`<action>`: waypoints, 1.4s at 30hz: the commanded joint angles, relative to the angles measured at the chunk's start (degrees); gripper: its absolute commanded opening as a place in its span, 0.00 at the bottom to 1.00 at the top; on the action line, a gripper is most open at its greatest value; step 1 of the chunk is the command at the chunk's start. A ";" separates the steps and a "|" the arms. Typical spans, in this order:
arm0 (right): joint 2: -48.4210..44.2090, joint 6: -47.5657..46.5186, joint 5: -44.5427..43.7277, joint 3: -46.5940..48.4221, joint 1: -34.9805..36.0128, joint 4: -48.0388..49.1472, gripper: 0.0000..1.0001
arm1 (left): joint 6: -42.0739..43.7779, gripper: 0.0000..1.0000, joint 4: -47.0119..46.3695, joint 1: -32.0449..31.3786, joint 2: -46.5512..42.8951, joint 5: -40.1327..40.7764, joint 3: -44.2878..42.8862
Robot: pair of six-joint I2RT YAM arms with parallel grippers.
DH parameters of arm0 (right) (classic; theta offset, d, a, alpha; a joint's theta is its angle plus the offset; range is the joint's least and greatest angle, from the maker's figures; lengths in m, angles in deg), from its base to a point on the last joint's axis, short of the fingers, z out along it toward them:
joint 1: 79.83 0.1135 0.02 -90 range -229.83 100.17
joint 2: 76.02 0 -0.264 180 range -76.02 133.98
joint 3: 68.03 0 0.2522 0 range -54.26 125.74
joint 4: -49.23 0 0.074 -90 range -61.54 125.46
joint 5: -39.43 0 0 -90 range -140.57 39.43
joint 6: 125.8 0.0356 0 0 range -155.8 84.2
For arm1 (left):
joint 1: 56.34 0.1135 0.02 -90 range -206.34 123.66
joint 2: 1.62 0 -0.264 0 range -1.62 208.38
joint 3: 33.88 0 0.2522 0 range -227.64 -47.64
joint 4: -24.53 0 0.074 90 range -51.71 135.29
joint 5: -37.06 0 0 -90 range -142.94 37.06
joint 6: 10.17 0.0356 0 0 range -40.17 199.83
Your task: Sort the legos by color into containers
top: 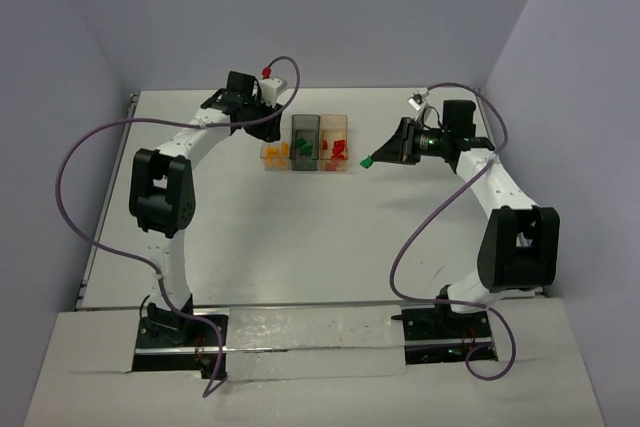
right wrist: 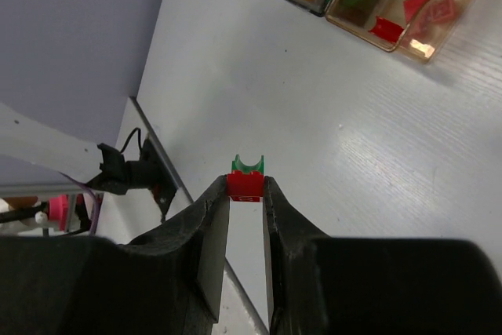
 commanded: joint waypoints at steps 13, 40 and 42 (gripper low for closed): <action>-1.35 1.69 16.00 2.85 11.71 10.33 0.00 | -17.67 0.64 -10.92 1.63 -29.97 -50.15 20.74; -5.44 -14.22 13.32 9.23 25.64 -5.97 0.00 | -25.56 0.80 -19.61 -5.60 -42.67 -55.42 37.31; -5.44 -15.65 13.44 9.39 25.85 -6.31 0.00 | -24.18 0.79 -18.48 -6.55 -42.49 -54.96 36.99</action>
